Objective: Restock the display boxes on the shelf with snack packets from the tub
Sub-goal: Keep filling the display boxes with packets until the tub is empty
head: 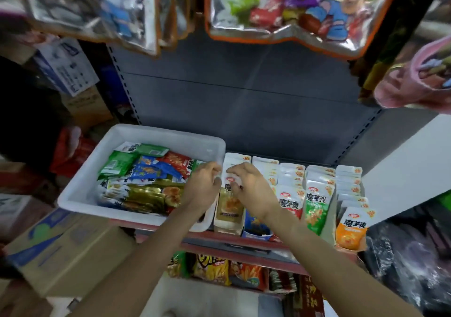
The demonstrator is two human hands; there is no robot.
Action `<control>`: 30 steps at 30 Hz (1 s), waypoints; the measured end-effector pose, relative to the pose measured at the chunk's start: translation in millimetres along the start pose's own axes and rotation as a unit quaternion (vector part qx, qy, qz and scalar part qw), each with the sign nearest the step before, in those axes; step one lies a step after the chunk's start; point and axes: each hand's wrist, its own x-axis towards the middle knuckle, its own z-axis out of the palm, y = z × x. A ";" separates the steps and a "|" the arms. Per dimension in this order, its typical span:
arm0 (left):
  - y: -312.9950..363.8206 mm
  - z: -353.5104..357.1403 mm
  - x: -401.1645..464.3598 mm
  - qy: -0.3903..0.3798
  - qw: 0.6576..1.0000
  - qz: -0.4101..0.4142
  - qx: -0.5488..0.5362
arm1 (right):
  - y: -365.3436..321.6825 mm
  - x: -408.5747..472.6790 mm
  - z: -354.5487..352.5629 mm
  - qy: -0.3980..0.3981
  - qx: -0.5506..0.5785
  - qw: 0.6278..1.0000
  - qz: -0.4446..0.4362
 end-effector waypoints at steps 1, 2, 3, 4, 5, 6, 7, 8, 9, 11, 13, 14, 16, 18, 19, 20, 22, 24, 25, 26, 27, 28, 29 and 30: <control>-17.0 -9.4 1.0 0.001 1.000 -0.018 0.018 | -13.9 10.3 11.9 -0.021 0.002 1.000 -0.008; -33.9 -18.6 1.8 -0.005 0.998 -0.044 0.039 | -26.7 20.7 24.4 -0.042 0.001 0.999 -0.012; -49.6 -27.4 2.5 -0.017 0.995 -0.072 0.066 | -38.2 31.1 37.1 -0.067 0.000 0.998 -0.010; -64.6 -35.9 3.1 -0.031 0.991 -0.092 0.096 | -48.9 41.0 49.1 -0.098 -0.005 0.995 0.000; -79.0 -44.2 3.6 -0.050 0.985 -0.105 0.130 | -57.8 50.5 61.3 -0.132 -0.016 0.991 0.018; -93.3 -52.1 3.6 -0.076 0.977 -0.114 0.166 | -65.0 59.5 73.1 -0.159 -0.030 0.986 0.035; -105.3 -60.0 3.0 -0.109 0.966 -0.123 0.201 | -69.3 67.6 84.3 -0.180 -0.045 0.981 0.056; -118.4 -66.1 3.0 -0.144 0.953 -0.133 0.229 | -71.2 75.5 95.8 -0.195 -0.056 0.976 0.080; -128.9 -72.0 2.7 -0.174 0.944 -0.137 0.246 | -70.5 82.0 106.5 -0.208 -0.068 0.970 0.107; -144.8 -78.5 3.8 -0.217 0.933 -0.139 0.252 | -67.9 90.4 122.6 -0.230 -0.107 0.956 0.144; -150.6 -82.2 4.8 -0.239 0.929 -0.136 0.248 | -68.2 92.9 129.7 -0.240 -0.148 0.948 0.150; -150.8 -84.2 5.6 -0.246 0.928 -0.135 0.247 | -70.1 92.3 130.0 -0.243 -0.176 0.944 0.136; -151.7 -85.9 7.4 -0.252 0.927 -0.132 0.244 | -73.1 91.0 126.5 -0.242 -0.227 0.939 0.088; -152.1 -86.4 6.8 -0.245 0.931 -0.129 0.239 | -73.9 91.2 119.4 -0.229 -0.239 0.942 0.060; -152.6 -86.2 6.0 -0.240 0.933 -0.129 0.237 | -73.2 91.0 115.6 -0.217 -0.229 0.947 0.058; -152.9 -86.1 5.4 -0.235 0.934 -0.129 0.235 | -73.3 90.3 111.5 -0.198 -0.203 0.957 0.060; -152.9 -85.7 3.2 -0.222 0.939 -0.129 0.229 | -75.4 85.2 99.2 -0.143 -0.105 0.982 0.064; -151.1 -86.1 -0.2 -0.200 0.946 -0.124 0.224 | -79.0 77.6 83.7 -0.092 -0.006 0.994 0.051; -149.2 -86.1 -2.5 -0.182 0.953 -0.118 0.213 | -80.3 74.4 75.7 -0.072 0.041 0.996 0.044; -145.5 -86.7 -4.7 -0.160 0.964 -0.112 0.180 | -80.1 72.2 68.3 -0.056 0.082 0.994 0.037; -140.2 -87.7 -6.8 -0.136 0.978 -0.108 0.119 | -79.2 70.6 61.6 -0.044 0.125 0.991 0.031; -132.0 -90.3 -8.4 -0.115 0.987 -0.102 0.044 | -78.0 69.2 55.5 -0.038 0.176 0.983 0.027; -123.9 -93.0 -9.2 -0.102 0.990 -0.091 -0.025 | -77.2 67.9 50.4 -0.034 0.234 0.971 0.027; -113.2 -97.0 -9.7 -0.098 0.991 -0.073 -0.063 | -76.0 67.0 45.8 -0.028 0.284 0.958 0.030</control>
